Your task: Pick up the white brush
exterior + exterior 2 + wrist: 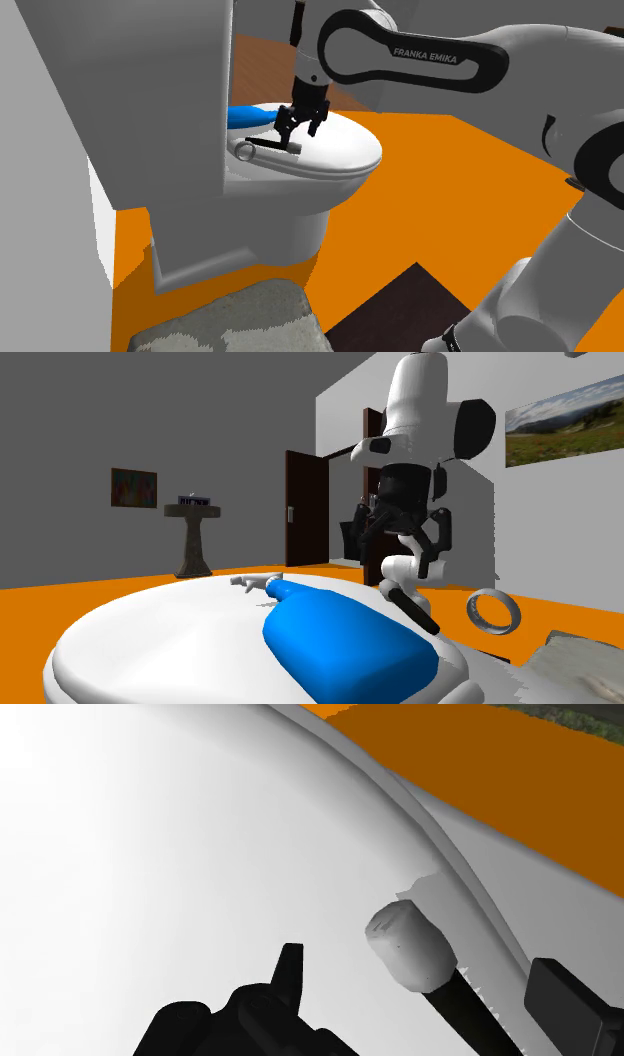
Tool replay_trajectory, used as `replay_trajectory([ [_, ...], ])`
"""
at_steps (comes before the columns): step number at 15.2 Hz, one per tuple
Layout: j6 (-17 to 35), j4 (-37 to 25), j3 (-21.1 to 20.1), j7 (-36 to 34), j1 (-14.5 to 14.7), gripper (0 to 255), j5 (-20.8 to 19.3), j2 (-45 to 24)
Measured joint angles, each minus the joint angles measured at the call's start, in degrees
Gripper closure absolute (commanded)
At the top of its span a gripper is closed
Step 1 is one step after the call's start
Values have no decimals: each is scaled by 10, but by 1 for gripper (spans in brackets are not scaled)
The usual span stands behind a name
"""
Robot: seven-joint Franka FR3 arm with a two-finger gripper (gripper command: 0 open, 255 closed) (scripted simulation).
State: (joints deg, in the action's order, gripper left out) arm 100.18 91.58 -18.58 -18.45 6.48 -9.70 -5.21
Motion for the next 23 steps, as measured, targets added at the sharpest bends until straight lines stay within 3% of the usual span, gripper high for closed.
replay_trajectory([
  [6,43,45,1,-7,-1,0,-2,1],
  [7,46,48,1,-7,-1,255,-1,2],
  [17,49,51,1,-7,-1,255,-1,3],
  [23,10,8,0,-1,0,255,-1,-1],
])
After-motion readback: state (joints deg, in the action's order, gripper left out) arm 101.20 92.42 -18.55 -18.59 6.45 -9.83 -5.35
